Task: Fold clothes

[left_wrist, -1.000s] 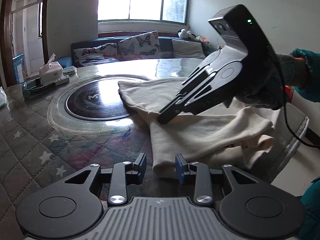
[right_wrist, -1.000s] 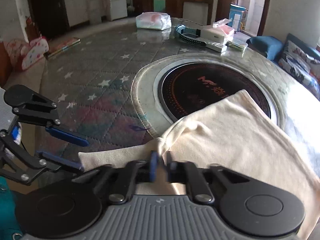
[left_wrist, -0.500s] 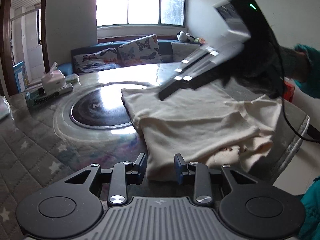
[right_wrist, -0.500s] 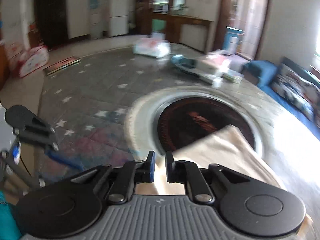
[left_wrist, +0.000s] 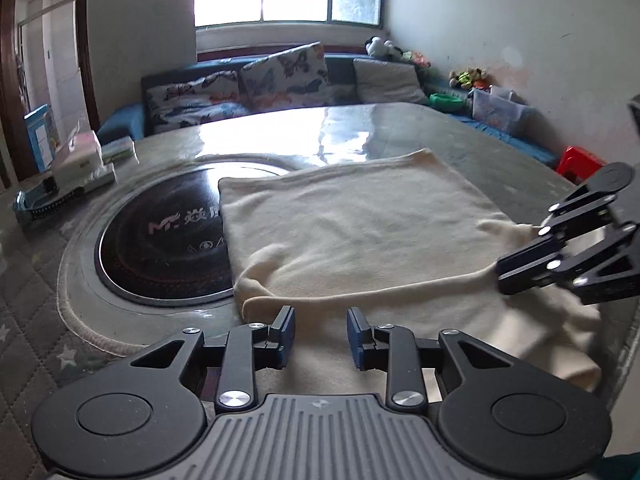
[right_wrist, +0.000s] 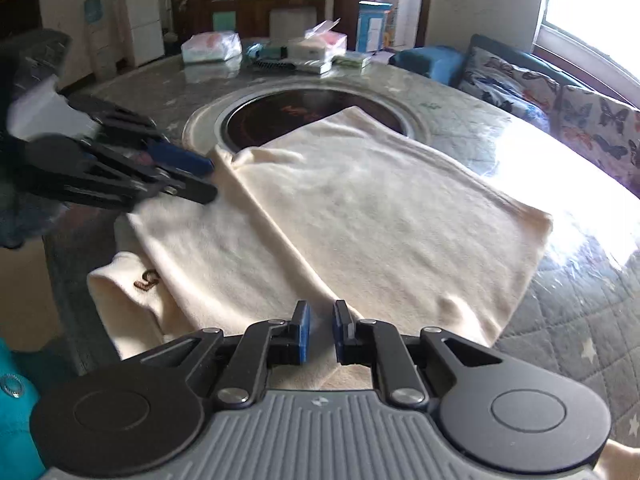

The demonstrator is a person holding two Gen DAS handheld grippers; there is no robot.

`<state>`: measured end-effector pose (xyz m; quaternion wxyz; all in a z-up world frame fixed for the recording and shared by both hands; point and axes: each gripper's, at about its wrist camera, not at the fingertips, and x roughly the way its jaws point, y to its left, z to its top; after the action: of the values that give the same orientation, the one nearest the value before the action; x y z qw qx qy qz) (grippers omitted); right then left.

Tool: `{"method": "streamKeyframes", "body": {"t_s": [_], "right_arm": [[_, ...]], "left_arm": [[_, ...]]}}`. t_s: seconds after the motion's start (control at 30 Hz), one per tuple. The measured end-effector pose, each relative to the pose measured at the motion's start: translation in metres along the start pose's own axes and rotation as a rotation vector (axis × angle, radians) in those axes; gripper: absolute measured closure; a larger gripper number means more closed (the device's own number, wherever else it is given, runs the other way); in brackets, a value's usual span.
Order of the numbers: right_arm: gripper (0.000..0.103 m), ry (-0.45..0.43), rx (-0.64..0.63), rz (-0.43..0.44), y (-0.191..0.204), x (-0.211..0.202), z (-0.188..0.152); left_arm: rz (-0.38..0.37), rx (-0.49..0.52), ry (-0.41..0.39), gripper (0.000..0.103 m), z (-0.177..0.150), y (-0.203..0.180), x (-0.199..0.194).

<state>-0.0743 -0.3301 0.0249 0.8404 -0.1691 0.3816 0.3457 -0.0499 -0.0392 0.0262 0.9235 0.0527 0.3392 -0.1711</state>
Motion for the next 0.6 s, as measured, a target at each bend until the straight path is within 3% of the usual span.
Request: {"method": "streamKeyframes", "body": {"t_s": [0.13,0.23,0.3,0.43,0.53,0.6], "right_arm": [[0.077,-0.02,0.042,-0.018,-0.011,-0.004,-0.003],[0.078,-0.008,0.076,-0.011,-0.02,-0.002,-0.006],[0.096,-0.017,0.079,-0.005,-0.019,-0.004,-0.006],[0.096,-0.065,0.055,-0.051,-0.018,-0.012,0.002],[0.09,-0.032,0.064,-0.096,-0.023,-0.002,0.0],[0.089,-0.047,0.051,-0.077,-0.017,-0.009,-0.002]], "left_arm": [[0.015,0.028,-0.005,0.073,-0.001,-0.002,0.001],[0.028,0.04,-0.007,0.073,-0.002,-0.006,-0.001],[0.037,0.032,-0.01,0.073,-0.002,-0.006,-0.002],[0.057,0.013,-0.017,0.073,-0.003,-0.005,-0.003],[0.077,0.004,-0.023,0.073,-0.002,-0.005,-0.002],[0.077,0.001,-0.024,0.073,-0.002,-0.006,-0.003]]}}
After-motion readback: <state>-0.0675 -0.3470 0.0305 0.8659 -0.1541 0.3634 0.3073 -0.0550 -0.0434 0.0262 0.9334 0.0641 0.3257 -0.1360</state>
